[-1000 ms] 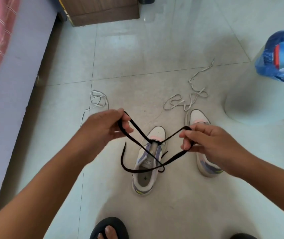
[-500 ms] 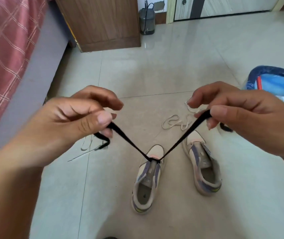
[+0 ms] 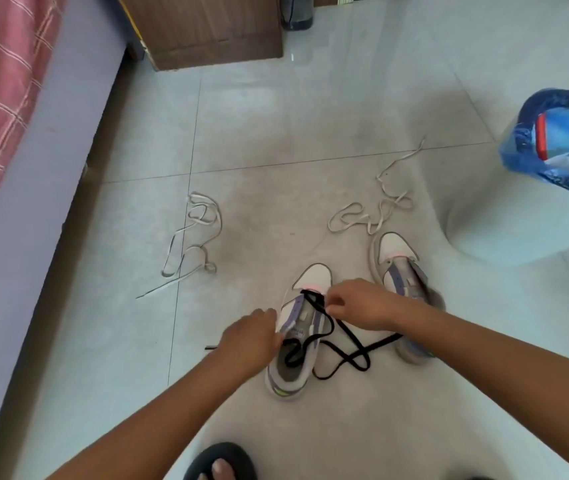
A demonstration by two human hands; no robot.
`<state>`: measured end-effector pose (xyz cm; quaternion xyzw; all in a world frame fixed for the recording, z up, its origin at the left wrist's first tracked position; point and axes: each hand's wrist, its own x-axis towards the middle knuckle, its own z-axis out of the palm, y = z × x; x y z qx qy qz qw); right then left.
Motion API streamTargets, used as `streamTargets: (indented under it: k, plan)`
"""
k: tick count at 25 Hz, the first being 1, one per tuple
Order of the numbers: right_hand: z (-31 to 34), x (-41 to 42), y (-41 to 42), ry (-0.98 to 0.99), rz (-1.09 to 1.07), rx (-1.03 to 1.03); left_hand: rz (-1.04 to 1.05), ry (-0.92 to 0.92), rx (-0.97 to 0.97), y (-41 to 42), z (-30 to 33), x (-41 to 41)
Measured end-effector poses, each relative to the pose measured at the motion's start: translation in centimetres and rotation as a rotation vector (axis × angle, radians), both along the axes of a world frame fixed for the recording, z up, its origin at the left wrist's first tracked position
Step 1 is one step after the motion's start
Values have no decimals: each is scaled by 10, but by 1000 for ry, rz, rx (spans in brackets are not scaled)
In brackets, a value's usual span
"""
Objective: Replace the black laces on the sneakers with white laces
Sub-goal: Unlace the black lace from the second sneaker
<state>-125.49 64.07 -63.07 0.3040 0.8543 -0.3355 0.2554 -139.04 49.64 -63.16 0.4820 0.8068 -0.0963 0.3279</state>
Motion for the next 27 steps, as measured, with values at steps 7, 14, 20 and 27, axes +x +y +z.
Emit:
streamTargets:
  k: [7,14,20,27]
  plan:
    - [-50,-42,-2,68,-57,267,-133,148,320,-45,-29,62]
    - [-63,-45,-9,-29,-75,343,-47,290,151,-25,-66,32]
    - [-63,-37,-4,-63,38,387,-72,166,268,16,-77,17]
    - [-52,-39,9,-58,86,362,-99,186,289,16,-80,4]
